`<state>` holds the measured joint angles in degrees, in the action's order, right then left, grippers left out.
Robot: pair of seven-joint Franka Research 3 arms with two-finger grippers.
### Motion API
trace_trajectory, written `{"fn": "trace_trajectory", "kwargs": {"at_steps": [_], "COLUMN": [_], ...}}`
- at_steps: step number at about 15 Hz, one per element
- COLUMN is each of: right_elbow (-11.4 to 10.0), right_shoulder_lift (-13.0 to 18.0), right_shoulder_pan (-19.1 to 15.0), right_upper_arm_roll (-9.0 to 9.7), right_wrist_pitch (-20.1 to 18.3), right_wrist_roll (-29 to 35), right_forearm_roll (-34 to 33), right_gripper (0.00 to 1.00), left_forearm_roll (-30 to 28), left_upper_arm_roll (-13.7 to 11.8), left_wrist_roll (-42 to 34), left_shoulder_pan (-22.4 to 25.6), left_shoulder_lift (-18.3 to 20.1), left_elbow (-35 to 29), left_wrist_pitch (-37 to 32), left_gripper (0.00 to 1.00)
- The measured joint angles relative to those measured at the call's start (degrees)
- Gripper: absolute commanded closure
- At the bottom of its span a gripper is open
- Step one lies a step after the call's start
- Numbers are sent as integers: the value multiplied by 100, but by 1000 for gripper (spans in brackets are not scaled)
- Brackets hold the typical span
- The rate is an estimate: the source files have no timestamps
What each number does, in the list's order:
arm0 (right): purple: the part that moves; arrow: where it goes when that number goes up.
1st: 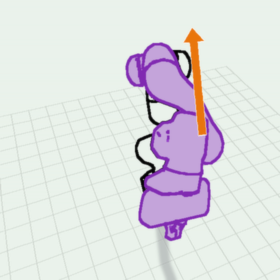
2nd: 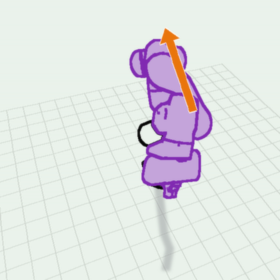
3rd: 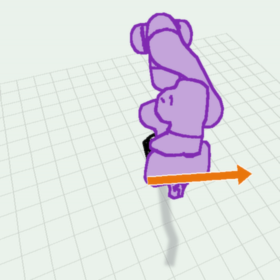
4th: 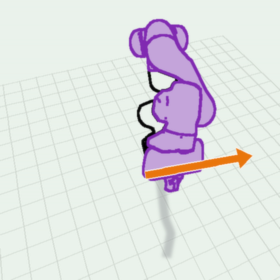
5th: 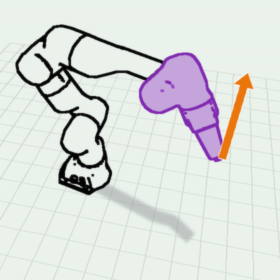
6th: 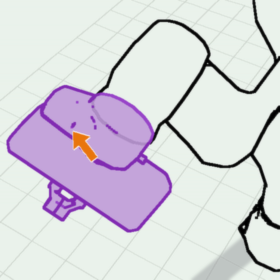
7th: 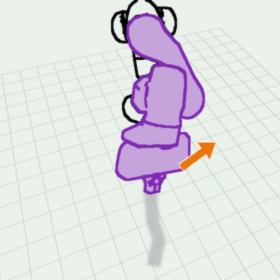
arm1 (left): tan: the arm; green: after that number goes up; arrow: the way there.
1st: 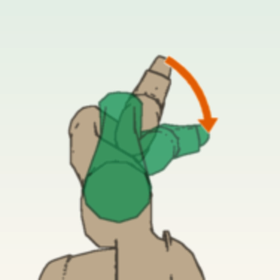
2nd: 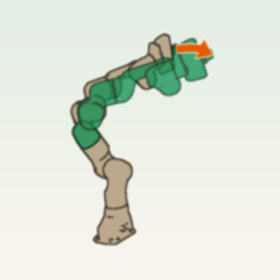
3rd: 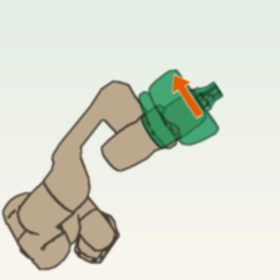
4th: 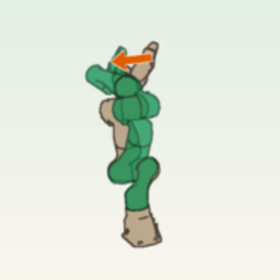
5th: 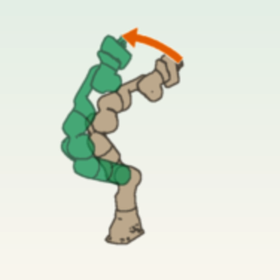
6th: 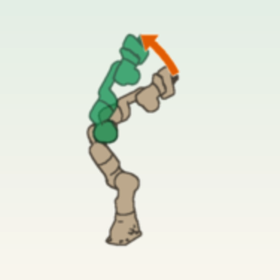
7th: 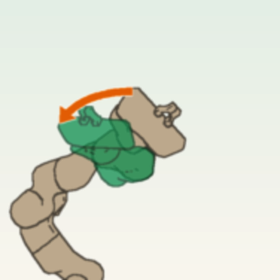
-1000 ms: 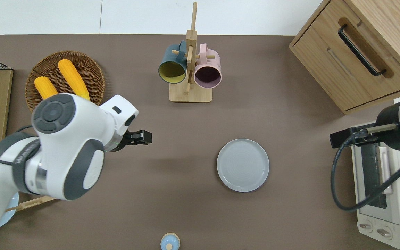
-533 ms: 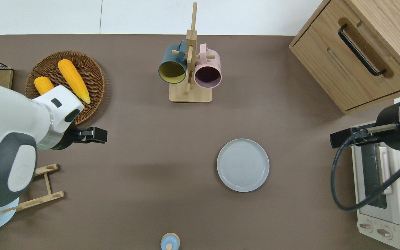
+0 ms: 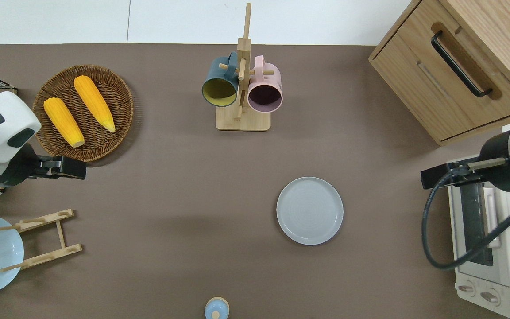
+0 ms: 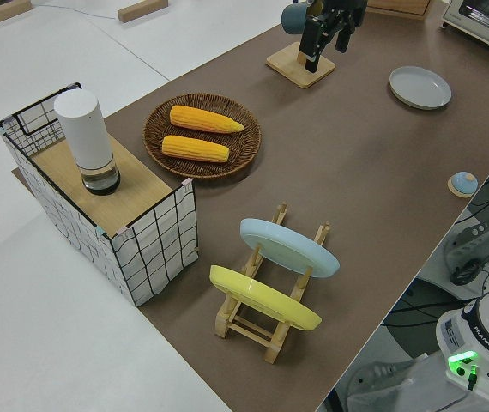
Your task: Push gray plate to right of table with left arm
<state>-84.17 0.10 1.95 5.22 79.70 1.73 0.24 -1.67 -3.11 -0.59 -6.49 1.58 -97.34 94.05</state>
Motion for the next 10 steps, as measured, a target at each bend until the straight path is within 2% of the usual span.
{"fn": "trace_trajectory", "kwargs": {"at_steps": [3,7,10], "right_elbow": [0,0,0], "right_shoulder_lift": [0,0,0], "right_shoulder_pan": [0,0,0], "right_upper_arm_roll": [0,0,0], "right_wrist_pitch": [0,0,0], "right_wrist_roll": [0,0,0], "right_forearm_roll": [0,0,0], "right_gripper": [17,17,17], "left_forearm_roll": [23,26,25], "left_upper_arm_roll": [-152,-425,-466], "left_wrist_roll": [-51,-475,-549], "left_shoulder_pan": [9,17,19], "left_shoulder_lift": [-1,-5,-6], "left_elbow": [190,371,430], "left_wrist_pitch": [-152,-348,-405], "left_gripper": [9,9,9]}}
